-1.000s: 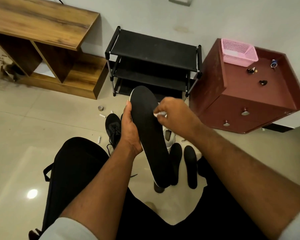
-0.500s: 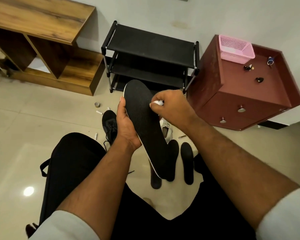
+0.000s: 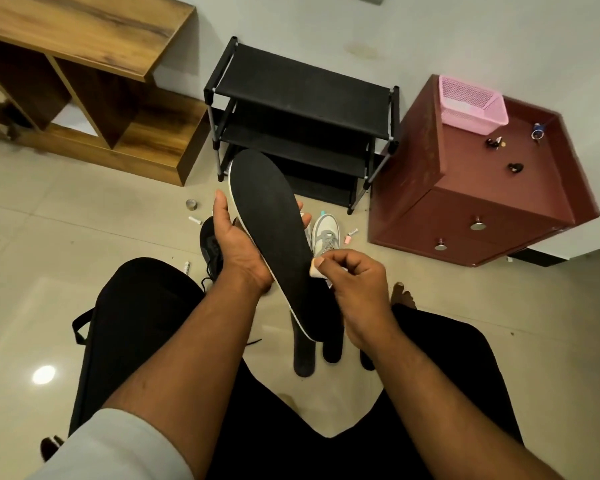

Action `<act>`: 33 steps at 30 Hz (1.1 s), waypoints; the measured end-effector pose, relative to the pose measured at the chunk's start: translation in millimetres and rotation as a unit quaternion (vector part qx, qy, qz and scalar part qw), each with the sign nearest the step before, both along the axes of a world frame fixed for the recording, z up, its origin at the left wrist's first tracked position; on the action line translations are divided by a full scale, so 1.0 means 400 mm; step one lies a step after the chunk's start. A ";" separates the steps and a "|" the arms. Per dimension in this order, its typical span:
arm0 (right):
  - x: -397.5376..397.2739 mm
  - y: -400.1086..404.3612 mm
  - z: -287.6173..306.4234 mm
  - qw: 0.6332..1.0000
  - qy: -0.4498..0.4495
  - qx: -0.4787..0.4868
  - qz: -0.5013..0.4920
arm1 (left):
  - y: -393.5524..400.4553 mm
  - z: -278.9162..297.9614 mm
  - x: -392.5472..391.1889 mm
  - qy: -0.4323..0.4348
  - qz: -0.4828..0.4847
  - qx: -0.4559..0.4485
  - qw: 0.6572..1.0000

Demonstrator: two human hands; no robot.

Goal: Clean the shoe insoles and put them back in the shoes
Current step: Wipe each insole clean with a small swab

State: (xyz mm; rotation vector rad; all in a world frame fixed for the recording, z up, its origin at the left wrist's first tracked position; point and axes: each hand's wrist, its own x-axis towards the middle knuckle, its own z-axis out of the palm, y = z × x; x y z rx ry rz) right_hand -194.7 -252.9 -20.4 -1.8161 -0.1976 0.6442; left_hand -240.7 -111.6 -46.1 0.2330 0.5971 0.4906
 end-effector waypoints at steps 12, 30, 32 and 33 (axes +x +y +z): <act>0.004 0.074 -0.002 0.953 -0.270 -0.048 0.129 | -0.024 0.000 -0.006 0.029 -0.143 0.045 0.988; 0.093 0.143 0.075 0.928 -0.299 -0.091 0.203 | -0.059 0.012 0.017 0.007 -0.151 0.004 0.989; 0.109 0.165 0.089 0.919 -0.309 -0.102 0.222 | -0.067 0.015 0.016 0.000 -0.144 0.004 0.990; 0.107 0.165 0.090 0.913 -0.315 -0.111 0.235 | -0.065 0.015 0.015 -0.001 -0.144 0.004 0.990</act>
